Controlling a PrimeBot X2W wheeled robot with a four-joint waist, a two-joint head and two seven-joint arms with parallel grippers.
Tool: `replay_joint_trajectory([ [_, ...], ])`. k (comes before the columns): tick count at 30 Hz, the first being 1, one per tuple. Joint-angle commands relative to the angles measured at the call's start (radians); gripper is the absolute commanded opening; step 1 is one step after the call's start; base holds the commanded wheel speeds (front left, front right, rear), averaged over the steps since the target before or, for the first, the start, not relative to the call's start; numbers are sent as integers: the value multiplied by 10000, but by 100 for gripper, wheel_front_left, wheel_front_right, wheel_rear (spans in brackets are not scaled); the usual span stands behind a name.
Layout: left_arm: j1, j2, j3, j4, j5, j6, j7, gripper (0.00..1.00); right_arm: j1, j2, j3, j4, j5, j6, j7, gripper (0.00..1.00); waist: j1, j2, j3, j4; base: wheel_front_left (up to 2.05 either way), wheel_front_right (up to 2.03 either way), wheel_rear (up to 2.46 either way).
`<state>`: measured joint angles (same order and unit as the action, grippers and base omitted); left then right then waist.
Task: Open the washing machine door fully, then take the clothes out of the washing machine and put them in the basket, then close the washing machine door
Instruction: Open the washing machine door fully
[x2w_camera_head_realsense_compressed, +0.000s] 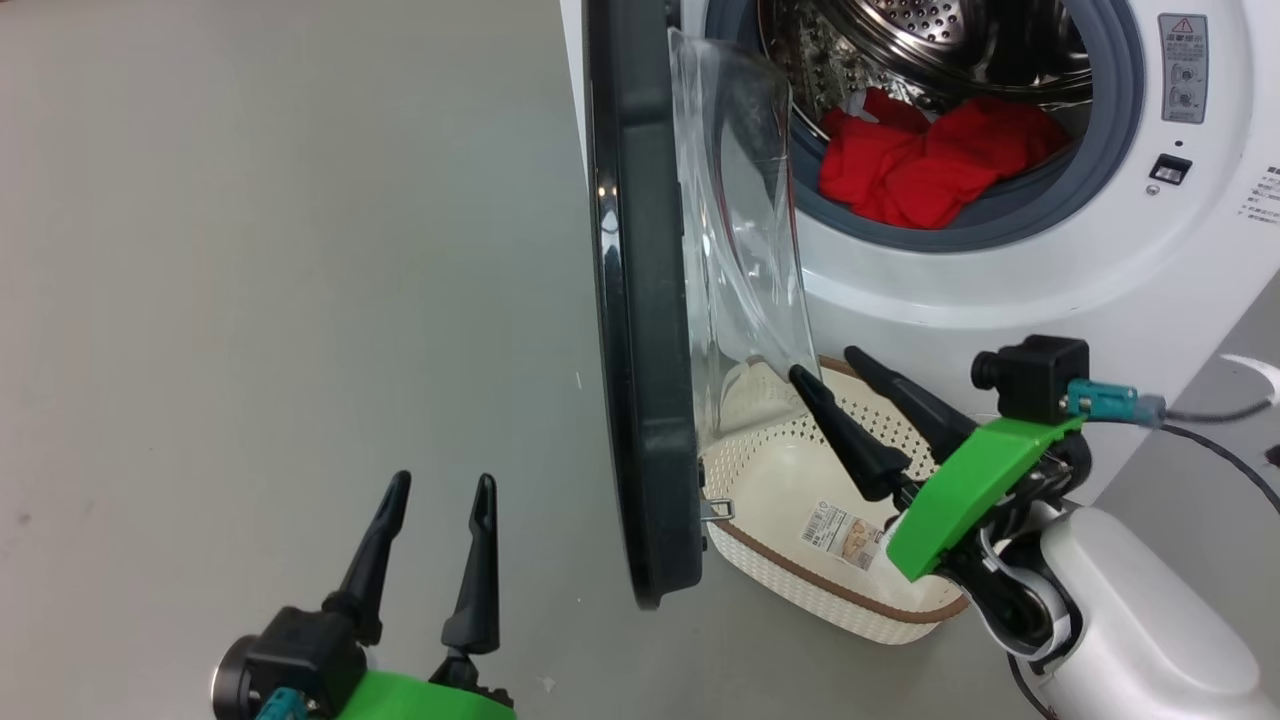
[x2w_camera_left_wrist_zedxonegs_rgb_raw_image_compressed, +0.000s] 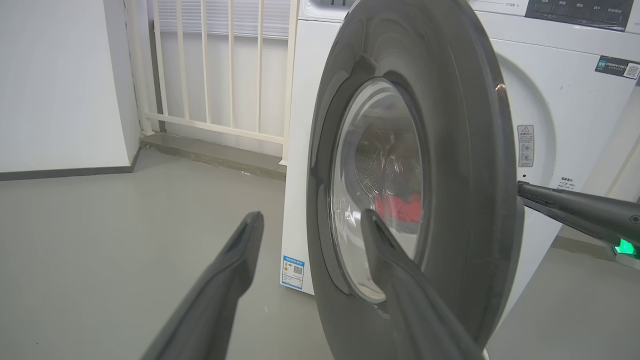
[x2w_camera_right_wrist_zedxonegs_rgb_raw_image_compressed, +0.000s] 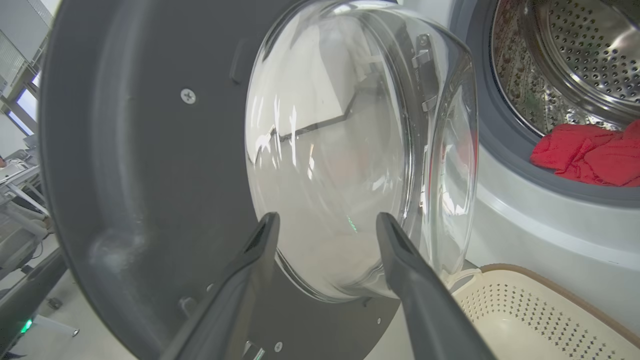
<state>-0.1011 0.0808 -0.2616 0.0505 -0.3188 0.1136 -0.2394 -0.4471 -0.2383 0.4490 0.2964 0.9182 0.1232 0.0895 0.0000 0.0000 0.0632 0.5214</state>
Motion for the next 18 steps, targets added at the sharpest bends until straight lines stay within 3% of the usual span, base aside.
replay_joint_trajectory([
  [1, -245, 140, 285, -160, -71, -87, -78, 100, 209, 87, -43, -302, -833, 75, -538, 100, 0, 0, -25, -13, 0, 0, 0],
  [9, -218, 162, 330, -125, -179, -100, -113, 100, 1124, 898, -1362, -721, -4275, 75, -2390, 100, 0, 0, -35, -127, 0, 0, 0],
  [18, -209, 137, 298, -188, -172, -44, -152, 100, 2545, 1789, -2818, -1390, -7269, 75, -3234, 100, 0, 0, 11, -296, 0, 0, 0],
])
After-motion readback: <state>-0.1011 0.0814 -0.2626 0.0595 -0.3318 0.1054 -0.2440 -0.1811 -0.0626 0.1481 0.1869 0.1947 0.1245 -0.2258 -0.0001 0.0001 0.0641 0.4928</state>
